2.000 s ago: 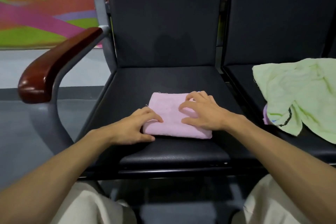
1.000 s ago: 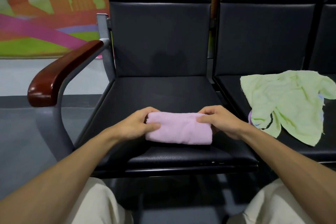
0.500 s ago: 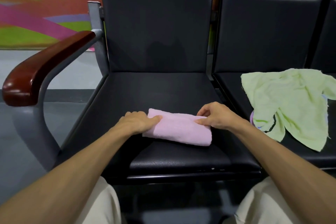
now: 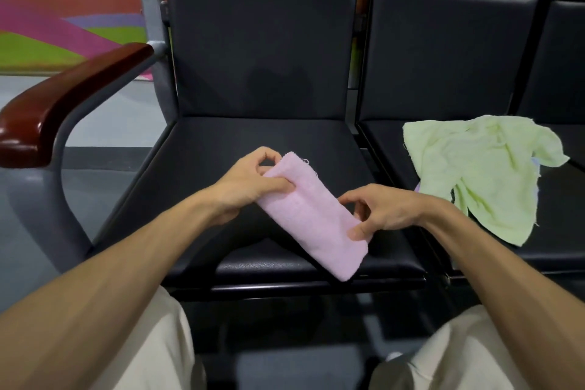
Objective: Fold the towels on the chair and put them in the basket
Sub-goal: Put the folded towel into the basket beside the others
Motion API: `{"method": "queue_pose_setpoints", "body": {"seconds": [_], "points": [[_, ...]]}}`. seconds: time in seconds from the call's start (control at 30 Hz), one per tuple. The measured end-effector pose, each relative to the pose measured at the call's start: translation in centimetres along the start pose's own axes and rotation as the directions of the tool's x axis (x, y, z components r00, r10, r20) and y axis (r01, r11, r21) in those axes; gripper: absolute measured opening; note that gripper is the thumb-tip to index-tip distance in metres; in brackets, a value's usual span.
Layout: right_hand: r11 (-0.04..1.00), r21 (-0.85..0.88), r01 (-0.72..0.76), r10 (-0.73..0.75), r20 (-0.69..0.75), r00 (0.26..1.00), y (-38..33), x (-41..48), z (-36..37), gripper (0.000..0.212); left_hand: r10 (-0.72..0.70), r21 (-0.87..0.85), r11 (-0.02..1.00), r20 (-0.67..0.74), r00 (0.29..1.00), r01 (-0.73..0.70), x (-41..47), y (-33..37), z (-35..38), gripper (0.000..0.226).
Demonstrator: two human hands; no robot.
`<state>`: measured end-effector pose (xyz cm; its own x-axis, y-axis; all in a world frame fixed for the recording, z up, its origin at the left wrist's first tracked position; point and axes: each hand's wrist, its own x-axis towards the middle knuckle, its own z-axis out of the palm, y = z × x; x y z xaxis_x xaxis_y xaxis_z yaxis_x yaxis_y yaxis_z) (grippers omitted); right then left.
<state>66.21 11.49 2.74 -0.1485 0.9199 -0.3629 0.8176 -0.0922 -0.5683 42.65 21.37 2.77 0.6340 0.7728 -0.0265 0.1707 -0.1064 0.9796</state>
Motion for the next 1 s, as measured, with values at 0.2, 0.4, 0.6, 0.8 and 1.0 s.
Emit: {"method": "queue_pose_setpoints", "body": {"seconds": [0.2,0.4,0.6,0.8,1.0], "points": [[0.999,0.0,0.04,-0.04,0.076,0.996,-2.0,-1.0,0.9,0.016,0.096,-0.064,0.994,0.07,0.993,-0.092,-1.6,1.2,0.3,0.034],[0.988,0.082,0.131,-0.098,-0.325,0.941,-5.2,-0.1,1.8,0.035,0.15,0.076,0.988,-0.373,0.915,-0.131,-4.4,1.6,-3.6,0.023],[0.959,-0.074,0.274,-0.284,-0.273,0.919,-17.5,3.2,3.3,0.034,0.281,0.341,0.935,-0.549,0.787,-0.095,-10.9,2.9,-12.5,0.022],[0.9,-0.108,0.423,-0.433,-0.089,0.897,-29.5,6.9,12.2,0.03,0.123,0.28,0.953,-0.707,0.696,0.116,-24.5,-0.8,-22.3,0.018],[0.848,-0.136,0.511,-0.46,0.288,0.84,-35.3,8.4,29.1,0.037,-0.185,0.17,0.886,-0.723,0.665,0.431,-39.5,-10.7,-25.9,0.014]]}}
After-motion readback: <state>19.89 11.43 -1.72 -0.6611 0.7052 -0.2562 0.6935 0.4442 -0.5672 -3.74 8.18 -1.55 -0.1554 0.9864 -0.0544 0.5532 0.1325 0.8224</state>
